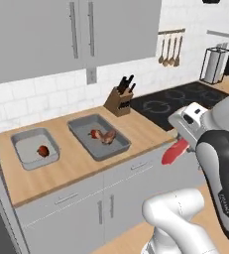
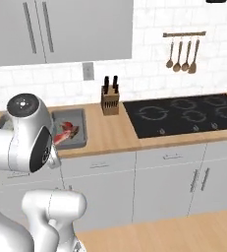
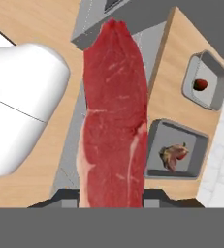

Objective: Place one bell pepper and one steak in each tupperware on the nearby counter, to pack two identical lunches.

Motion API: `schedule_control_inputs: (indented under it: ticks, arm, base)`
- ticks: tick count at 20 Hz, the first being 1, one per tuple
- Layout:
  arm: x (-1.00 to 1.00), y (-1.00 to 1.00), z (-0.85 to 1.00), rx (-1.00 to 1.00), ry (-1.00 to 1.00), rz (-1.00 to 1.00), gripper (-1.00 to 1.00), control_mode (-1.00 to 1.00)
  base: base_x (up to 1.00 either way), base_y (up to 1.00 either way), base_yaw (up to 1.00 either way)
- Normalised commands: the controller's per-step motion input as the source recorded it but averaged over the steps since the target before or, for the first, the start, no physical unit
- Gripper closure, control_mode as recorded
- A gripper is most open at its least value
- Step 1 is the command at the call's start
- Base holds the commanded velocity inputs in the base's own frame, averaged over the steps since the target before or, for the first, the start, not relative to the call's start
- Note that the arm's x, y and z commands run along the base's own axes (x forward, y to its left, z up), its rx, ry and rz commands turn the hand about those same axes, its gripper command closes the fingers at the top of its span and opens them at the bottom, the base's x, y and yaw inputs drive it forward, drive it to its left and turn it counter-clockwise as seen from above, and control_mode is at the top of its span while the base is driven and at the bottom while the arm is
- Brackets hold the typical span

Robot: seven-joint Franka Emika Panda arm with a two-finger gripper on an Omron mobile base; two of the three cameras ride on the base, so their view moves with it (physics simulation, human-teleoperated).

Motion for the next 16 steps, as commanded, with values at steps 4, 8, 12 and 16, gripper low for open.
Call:
schedule_control_inputs:
  ticks: [4, 8, 12, 16]
  arm:
    - [0.0, 0.0, 0.0, 0.0, 0.0, 0.0, 1.0, 1.0]
    - [0.0, 0.0, 0.0, 0.0, 0.0, 0.0, 1.0, 1.0]
    - [0.0, 0.0, 0.0, 0.0, 0.0, 0.0, 1.0, 1.0]
    - [0.0, 0.0, 0.0, 0.0, 0.0, 0.0, 1.0, 1.0]
  base:
    - [1.0, -0.04, 0.44]
    - [0.58, 0.42, 0.75]
    - [0.4, 0.54, 0.76]
    - [0.4, 0.75, 0.68]
